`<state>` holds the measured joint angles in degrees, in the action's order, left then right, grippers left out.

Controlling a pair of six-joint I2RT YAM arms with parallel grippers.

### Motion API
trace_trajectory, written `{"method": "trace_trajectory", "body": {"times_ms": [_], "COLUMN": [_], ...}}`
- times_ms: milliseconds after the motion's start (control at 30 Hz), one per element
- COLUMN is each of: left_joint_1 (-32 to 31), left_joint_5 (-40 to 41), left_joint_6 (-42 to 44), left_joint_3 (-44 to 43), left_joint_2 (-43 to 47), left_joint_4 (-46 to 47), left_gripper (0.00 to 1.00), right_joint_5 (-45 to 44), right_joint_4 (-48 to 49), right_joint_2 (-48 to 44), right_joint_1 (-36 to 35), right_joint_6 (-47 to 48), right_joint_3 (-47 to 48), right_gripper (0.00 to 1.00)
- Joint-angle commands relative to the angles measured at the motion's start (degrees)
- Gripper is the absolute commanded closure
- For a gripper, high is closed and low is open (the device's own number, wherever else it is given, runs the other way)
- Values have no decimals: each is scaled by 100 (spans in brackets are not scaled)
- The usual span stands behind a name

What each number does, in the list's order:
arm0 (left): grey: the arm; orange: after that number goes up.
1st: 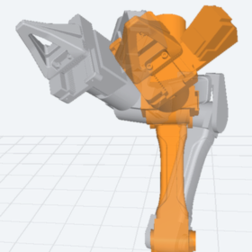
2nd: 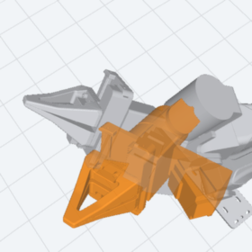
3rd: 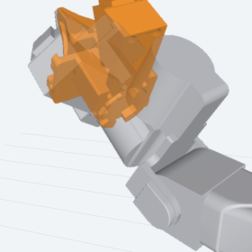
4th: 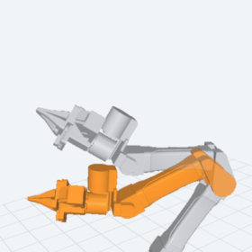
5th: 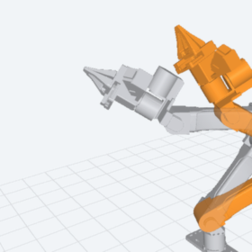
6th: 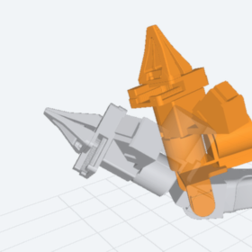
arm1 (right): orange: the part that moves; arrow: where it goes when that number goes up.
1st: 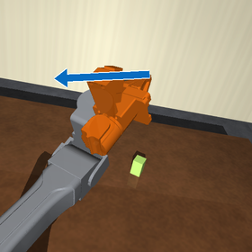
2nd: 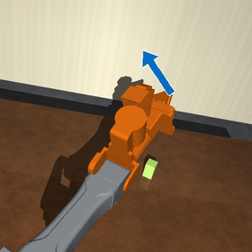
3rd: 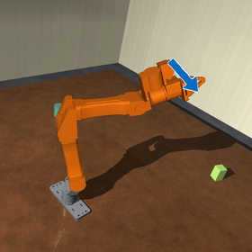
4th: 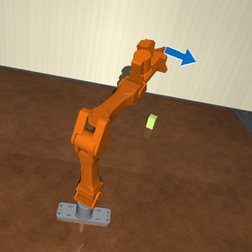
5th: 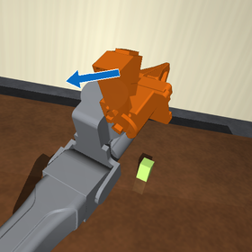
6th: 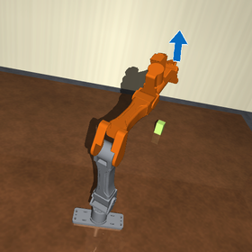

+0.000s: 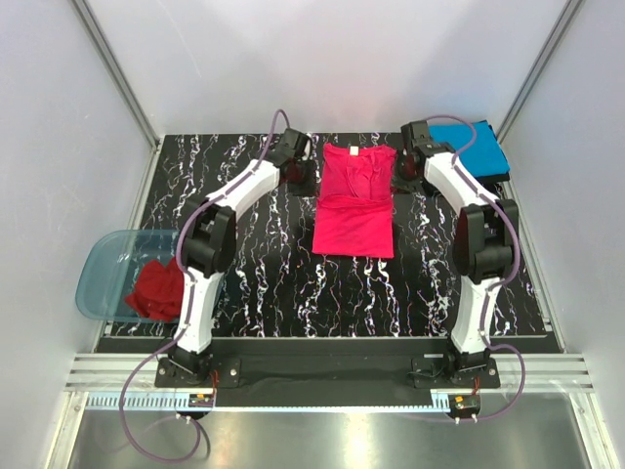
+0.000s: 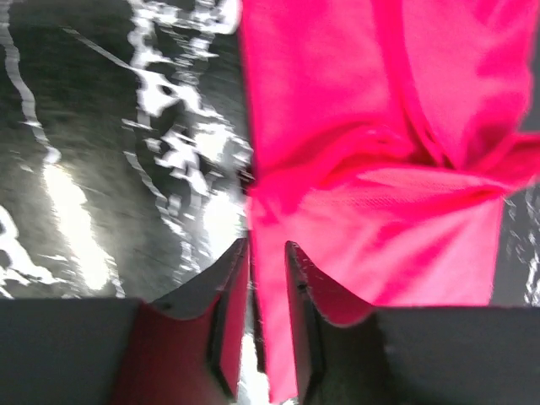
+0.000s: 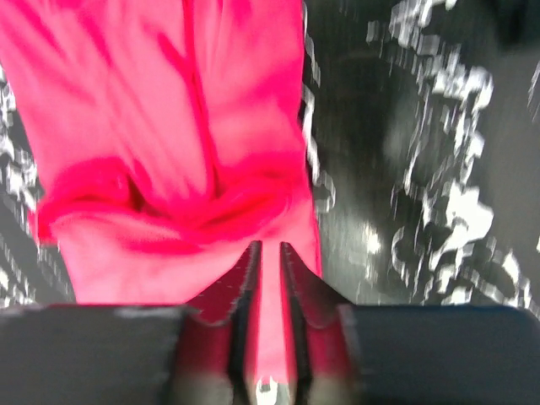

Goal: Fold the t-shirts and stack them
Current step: Fold the tshirt

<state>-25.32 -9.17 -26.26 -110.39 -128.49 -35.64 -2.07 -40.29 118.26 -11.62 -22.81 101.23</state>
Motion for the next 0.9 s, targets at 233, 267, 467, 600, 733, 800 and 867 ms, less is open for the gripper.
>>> {"method": "trace_trajectory", "body": {"times_ms": [233, 267, 467, 600, 733, 800, 867], "left_joint_1": [-544, -553, -553, -553, -553, -544, -509], "left_joint_5": [56, 56, 213, 284, 381, 556, 792], "left_joint_6": [174, 174, 200, 253, 314, 376, 507], "left_joint_3": [325, 316, 255, 35, -289, -456, -807], "left_joint_2": [114, 52, -133, -308, -467, -589, -747], "left_joint_4": [338, 347, 347, 338, 338, 338, 338], "left_gripper": [79, 79, 80, 79, 78, 77, 75], "right_joint_5": [1103, 1120, 1173, 910, 700, 629, 585], "right_joint_4": [1023, 1084, 1489, 1568, 1586, 1647, 1682], "right_joint_2": [-954, -893, -594, -322, 21, 118, 136], "right_joint_1": [-174, -209, -288, -288, -262, -201, -174], "right_joint_6": [-549, -575, -760, -760, -822, -944, -971], "right_joint_3": [-1588, -1685, -1826, -1563, -1247, -1176, -1071], "right_gripper": [86, 85, 85, 85, 85, 85, 85]}}
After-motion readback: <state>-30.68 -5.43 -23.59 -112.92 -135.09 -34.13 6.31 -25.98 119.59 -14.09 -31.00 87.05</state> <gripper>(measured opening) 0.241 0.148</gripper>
